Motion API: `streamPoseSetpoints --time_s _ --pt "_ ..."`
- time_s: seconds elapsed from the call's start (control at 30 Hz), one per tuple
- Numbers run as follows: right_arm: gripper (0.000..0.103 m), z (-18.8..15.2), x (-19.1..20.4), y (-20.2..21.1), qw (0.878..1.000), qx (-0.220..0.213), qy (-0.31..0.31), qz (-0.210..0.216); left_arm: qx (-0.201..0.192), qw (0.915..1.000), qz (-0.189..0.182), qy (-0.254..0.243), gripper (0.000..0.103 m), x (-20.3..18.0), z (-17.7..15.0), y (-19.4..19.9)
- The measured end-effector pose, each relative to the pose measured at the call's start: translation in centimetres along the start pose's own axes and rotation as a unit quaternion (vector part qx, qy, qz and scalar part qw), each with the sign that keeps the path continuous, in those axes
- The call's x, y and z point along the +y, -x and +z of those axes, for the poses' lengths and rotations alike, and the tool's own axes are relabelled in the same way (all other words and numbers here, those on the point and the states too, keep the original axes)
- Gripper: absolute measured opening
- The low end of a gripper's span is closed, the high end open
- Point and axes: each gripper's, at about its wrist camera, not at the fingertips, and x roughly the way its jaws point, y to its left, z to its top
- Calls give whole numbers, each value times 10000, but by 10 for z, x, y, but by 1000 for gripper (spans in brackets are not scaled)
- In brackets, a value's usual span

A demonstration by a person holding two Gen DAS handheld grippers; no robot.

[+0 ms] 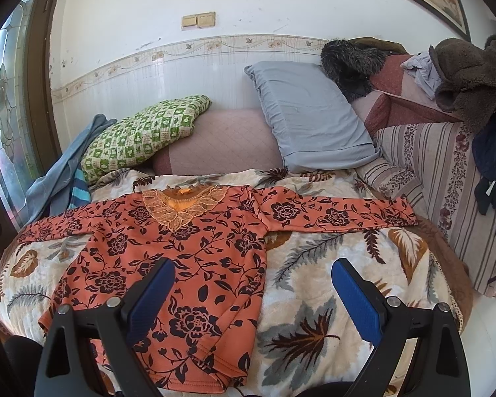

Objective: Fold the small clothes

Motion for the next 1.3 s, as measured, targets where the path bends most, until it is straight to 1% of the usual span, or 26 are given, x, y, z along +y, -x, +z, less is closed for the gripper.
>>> streamPoseSetpoints --time_s 0.93,1.07,1.13,1.2,1.3 --pt "97 1 5 -6 9999 87 27 49 9 10000 2 -6 103 -1 -1 1" --pt "97 -2 5 -11 9999 136 43 46 74 10000 3 -10 103 2 -6 -7" --pt "97 -5 5 -17 9997 226 60 42 240 9996 -113 -19 103 7 -12 -22" --pt "97 -11 4 -28 9990 439 82 42 628 9979 -164 26 103 13 -23 -44" --pt "97 -27 -4 -54 9947 1012 -22 152 1302 9907 -301 269 103 25 -49 -84"
